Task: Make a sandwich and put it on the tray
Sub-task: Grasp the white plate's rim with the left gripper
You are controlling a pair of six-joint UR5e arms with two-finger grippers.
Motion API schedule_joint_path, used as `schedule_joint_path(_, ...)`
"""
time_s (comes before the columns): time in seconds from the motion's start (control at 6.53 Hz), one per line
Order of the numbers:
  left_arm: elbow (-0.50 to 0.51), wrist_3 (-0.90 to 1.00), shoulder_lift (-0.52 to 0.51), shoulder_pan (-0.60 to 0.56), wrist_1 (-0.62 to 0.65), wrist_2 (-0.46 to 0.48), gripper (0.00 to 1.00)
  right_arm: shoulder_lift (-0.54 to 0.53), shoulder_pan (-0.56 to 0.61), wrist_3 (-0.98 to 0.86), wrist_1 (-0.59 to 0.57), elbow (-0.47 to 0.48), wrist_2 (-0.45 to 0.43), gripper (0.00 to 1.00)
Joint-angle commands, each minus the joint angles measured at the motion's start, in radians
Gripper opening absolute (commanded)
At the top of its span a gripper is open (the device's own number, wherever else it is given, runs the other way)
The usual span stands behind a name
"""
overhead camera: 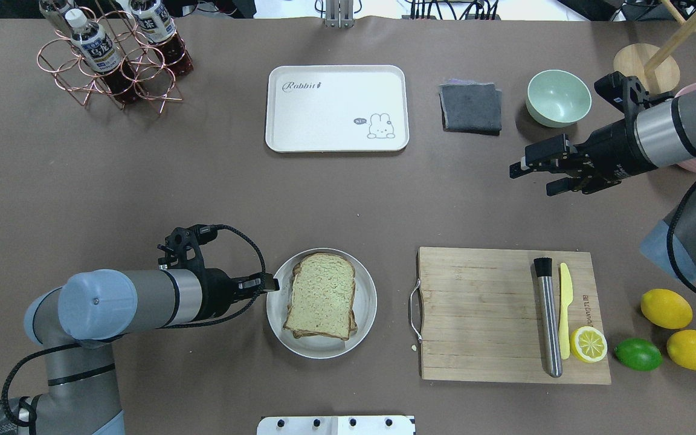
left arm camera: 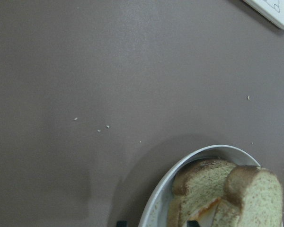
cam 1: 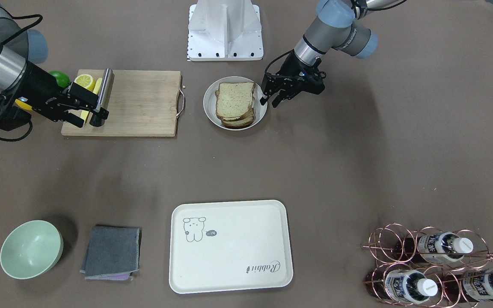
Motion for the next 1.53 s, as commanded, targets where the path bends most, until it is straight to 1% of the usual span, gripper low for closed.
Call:
schedule_joint_path(0.0, 0.027, 0.000, -0.023, 0.030, -0.001, 0.026, 0.51, -0.001, 0.000, 0.000, 0.001, 0.000, -0.002, 0.99)
schedule_joint_path(0.46, 0.033, 0.005, -0.025, 0.030, -0.001, 0.024, 0.47, -0.001, 0.000, 0.000, 0.001, -0.009, -0.005, 0.99)
schedule_joint_path(0.61, 0.038, 0.006, -0.019, 0.028, -0.001, 0.024, 0.43, -0.001, -0.002, 0.001, 0.002, -0.009, -0.008, 0.99)
schedule_joint_path(0.77, 0.048, 0.005, -0.019, 0.028, -0.003, 0.024, 0.37, -0.001, -0.002, 0.003, 0.002, -0.009, -0.008, 0.99)
schedule_joint_path(0.92, 0.048, 0.005, -0.019, 0.030, -0.004, 0.026, 0.27, -0.001, -0.002, 0.003, 0.002, -0.008, -0.008, 0.99)
schedule_joint_path(1.07, 0.045, 0.005, -0.020, 0.028, -0.004, 0.024, 0.00, -0.001, -0.002, 0.004, 0.002, -0.006, -0.008, 0.99)
schedule_joint_path(1.38, 0.038, 0.003, -0.028, 0.027, -0.001, 0.020, 0.00, -0.003, 0.000, 0.006, 0.002, -0.006, -0.006, 0.99)
